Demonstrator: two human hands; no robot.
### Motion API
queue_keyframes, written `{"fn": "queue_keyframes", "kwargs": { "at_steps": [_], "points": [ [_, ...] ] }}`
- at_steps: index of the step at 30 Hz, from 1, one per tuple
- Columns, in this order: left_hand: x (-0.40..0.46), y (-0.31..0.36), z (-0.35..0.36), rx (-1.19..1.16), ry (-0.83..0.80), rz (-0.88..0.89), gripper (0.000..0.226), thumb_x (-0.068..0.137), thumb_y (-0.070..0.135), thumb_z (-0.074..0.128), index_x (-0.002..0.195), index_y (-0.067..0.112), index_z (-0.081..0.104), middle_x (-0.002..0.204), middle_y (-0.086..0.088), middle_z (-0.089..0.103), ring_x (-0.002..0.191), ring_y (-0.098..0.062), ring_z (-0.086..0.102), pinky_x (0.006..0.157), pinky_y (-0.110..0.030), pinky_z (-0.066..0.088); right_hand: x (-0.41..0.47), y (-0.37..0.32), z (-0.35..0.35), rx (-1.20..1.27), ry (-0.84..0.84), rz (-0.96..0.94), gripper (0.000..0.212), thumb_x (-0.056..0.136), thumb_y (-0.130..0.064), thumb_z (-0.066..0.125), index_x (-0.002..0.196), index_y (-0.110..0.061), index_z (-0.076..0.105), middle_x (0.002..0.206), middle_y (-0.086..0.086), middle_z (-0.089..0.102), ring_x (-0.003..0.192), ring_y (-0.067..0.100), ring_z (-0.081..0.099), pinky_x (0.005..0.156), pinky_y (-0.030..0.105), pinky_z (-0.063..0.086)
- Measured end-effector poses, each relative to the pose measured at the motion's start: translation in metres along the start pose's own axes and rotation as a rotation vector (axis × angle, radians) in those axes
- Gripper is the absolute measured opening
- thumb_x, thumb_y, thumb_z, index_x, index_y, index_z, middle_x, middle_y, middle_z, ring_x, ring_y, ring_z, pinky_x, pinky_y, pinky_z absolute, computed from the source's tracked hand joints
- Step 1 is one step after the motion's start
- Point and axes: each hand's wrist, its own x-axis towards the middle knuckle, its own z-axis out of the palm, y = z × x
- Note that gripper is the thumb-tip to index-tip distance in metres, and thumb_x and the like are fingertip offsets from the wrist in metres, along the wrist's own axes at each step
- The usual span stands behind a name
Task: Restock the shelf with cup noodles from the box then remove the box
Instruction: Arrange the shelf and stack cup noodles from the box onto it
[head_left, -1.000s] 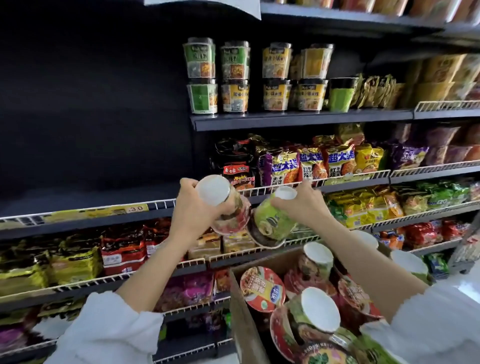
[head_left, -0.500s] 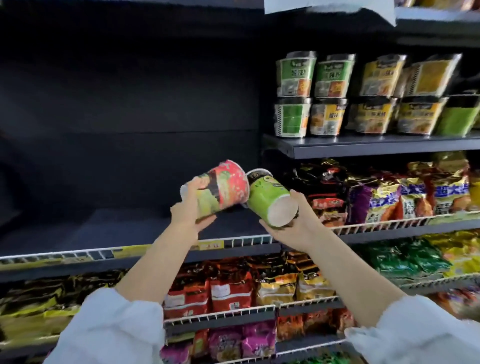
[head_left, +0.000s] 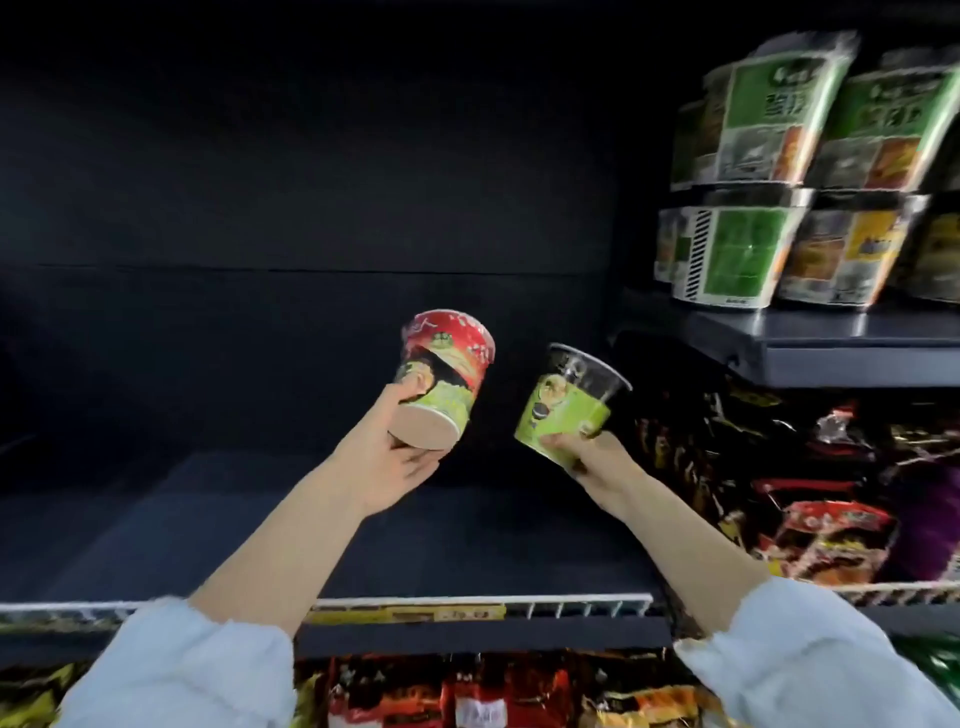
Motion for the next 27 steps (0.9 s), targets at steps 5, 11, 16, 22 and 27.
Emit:
{"fn": "queue_keyframes", "kwargs": {
  "at_steps": [5, 11, 16, 22, 27],
  "points": [
    [0.031, 0.007, 0.013, -0.037, -0.142, 0.051, 0.069, 0.065, 0.034, 0.073, 0.124, 0.009, 0.049, 0.116, -0.021, 0.064, 0.103, -0.033, 0.065, 0.081, -0.042, 0.058, 0.049, 0.011, -0.013, -0.294, 0.165, -0.080, 0.078, 0.060, -0.006, 0.087, 0.122, -0.008, 0.040, 0.113, 0.003, 0.057, 0.105, 0.018, 0.055, 0.092, 0.031, 0.046],
    [0.061, -0.001, 0.020, 0.223, -0.193, 0.063, 0.060, 0.067, 0.036, 0.069, 0.120, 0.012, 0.053, 0.118, -0.014, 0.066, 0.108, -0.032, 0.063, 0.098, -0.046, 0.046, 0.081, 0.034, -0.031, -0.533, 0.187, -0.039, 0.083, 0.061, -0.007, 0.086, 0.131, -0.006, 0.043, 0.126, 0.014, 0.058, 0.114, 0.027, 0.056, 0.091, 0.032, 0.046],
    [0.086, -0.008, 0.030, 0.468, -0.056, 0.214, 0.043, 0.077, 0.024, 0.074, 0.115, 0.014, 0.057, 0.115, -0.007, 0.065, 0.105, -0.016, 0.060, 0.095, -0.028, 0.048, 0.096, 0.041, -0.038, -0.642, 0.128, -0.034, 0.075, 0.071, -0.001, 0.078, 0.136, -0.008, 0.040, 0.133, 0.012, 0.053, 0.123, 0.028, 0.049, 0.097, 0.032, 0.040],
    [0.116, -0.016, 0.043, 0.584, -0.067, 0.292, 0.070, 0.064, 0.027, 0.084, 0.124, 0.020, 0.050, 0.117, 0.000, 0.066, 0.108, -0.015, 0.061, 0.101, -0.035, 0.046, 0.107, 0.043, -0.040, -0.757, 0.072, 0.005, 0.070, 0.074, -0.007, 0.077, 0.136, -0.009, 0.045, 0.138, 0.011, 0.052, 0.128, 0.027, 0.047, 0.103, 0.031, 0.039],
    [0.134, -0.023, 0.056, 0.744, -0.041, 0.372, 0.076, 0.056, 0.032, 0.088, 0.121, 0.023, 0.051, 0.114, 0.006, 0.065, 0.106, -0.011, 0.060, 0.097, -0.031, 0.046, 0.102, 0.022, -0.044, -0.750, 0.010, 0.080, 0.070, 0.077, 0.006, 0.069, 0.139, -0.007, 0.040, 0.140, 0.011, 0.048, 0.130, 0.027, 0.043, 0.103, 0.028, 0.037]
  ]
}}
